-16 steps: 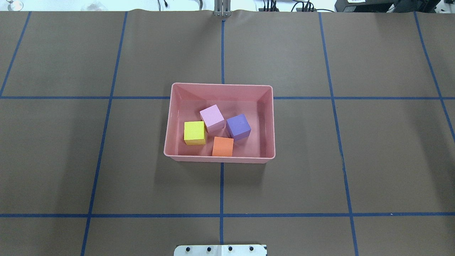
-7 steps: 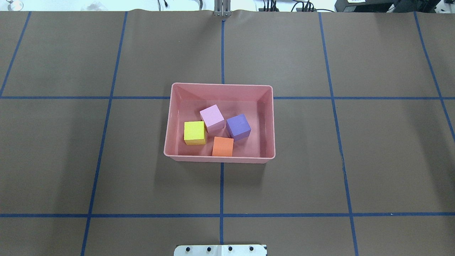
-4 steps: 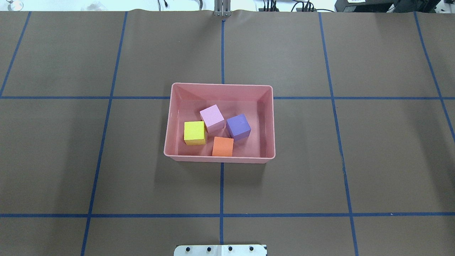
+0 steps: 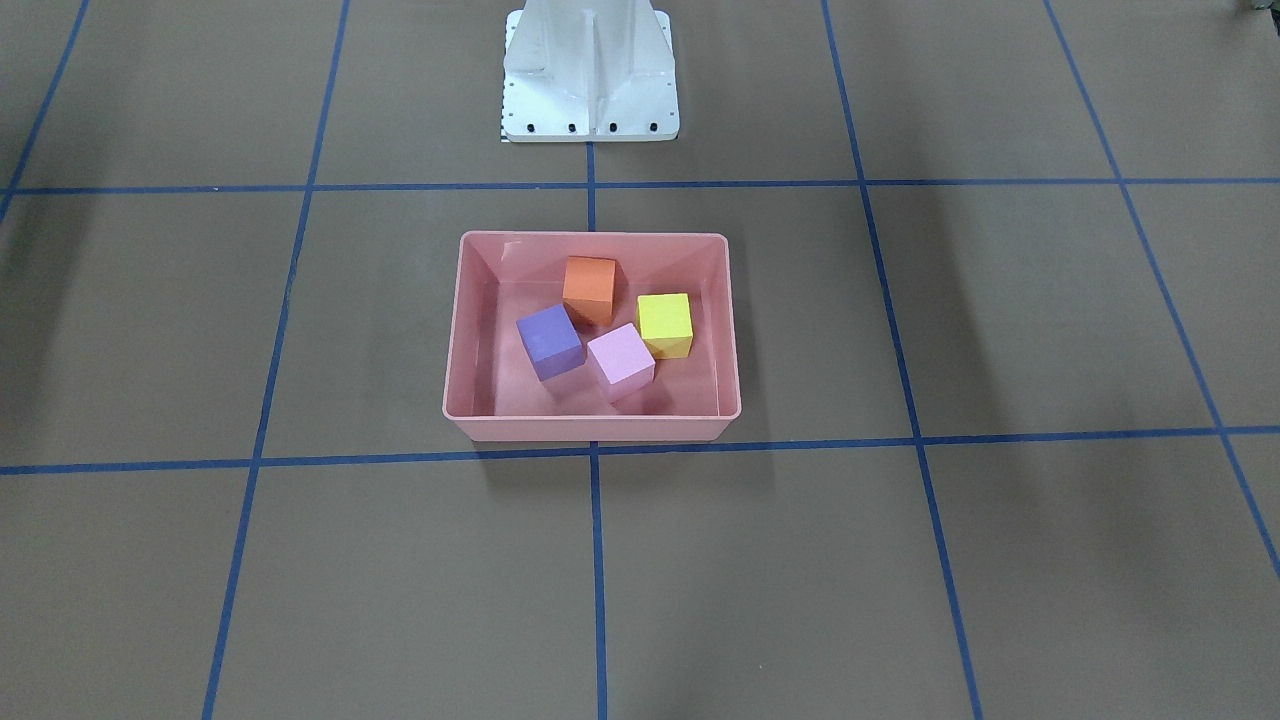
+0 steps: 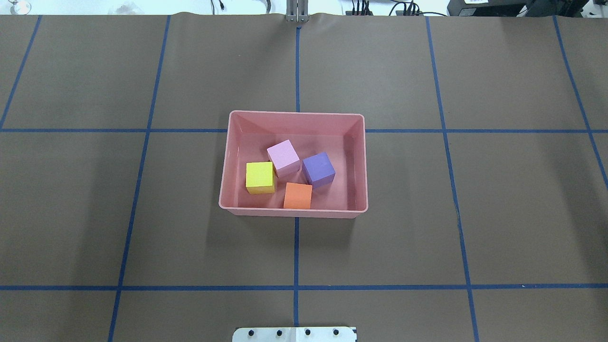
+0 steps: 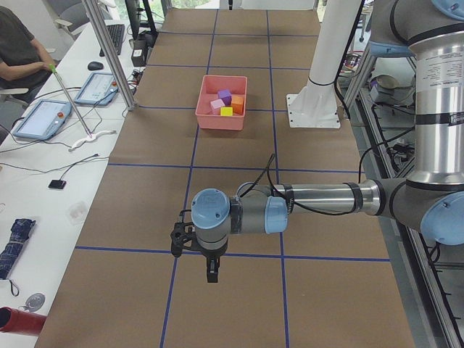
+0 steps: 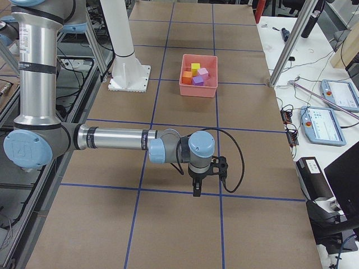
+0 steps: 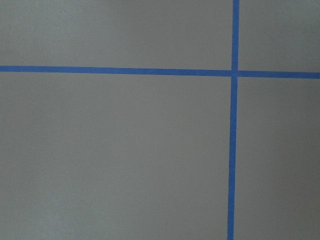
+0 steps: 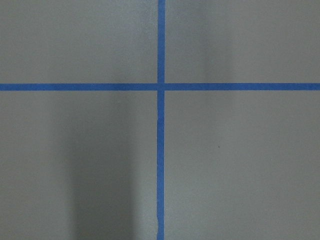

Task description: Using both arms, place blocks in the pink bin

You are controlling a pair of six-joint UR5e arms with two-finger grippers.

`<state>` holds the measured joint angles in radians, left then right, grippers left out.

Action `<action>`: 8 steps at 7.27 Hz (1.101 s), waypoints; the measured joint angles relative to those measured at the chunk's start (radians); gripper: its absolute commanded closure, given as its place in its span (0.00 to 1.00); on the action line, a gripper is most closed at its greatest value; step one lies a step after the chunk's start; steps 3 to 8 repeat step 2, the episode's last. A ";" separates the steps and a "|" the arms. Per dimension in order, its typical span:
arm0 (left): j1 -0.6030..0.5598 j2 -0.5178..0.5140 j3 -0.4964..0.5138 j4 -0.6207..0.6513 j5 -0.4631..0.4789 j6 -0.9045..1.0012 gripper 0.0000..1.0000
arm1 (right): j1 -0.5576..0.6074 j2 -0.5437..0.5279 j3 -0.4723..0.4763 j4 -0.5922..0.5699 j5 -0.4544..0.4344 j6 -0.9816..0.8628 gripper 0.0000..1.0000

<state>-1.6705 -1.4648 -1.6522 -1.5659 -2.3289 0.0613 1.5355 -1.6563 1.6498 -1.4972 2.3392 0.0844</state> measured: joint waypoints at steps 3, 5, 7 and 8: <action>0.004 -0.004 -0.002 -0.001 -0.001 -0.008 0.00 | 0.000 0.000 0.000 0.000 0.000 0.000 0.00; 0.004 -0.004 -0.002 -0.001 -0.001 -0.008 0.00 | 0.000 0.000 0.000 0.000 0.000 0.000 0.00; 0.004 -0.004 -0.002 -0.001 -0.001 -0.008 0.00 | 0.000 0.000 0.000 0.000 0.000 0.000 0.00; 0.004 -0.004 -0.002 -0.001 -0.001 -0.008 0.00 | 0.000 0.000 0.000 0.000 0.000 0.000 0.00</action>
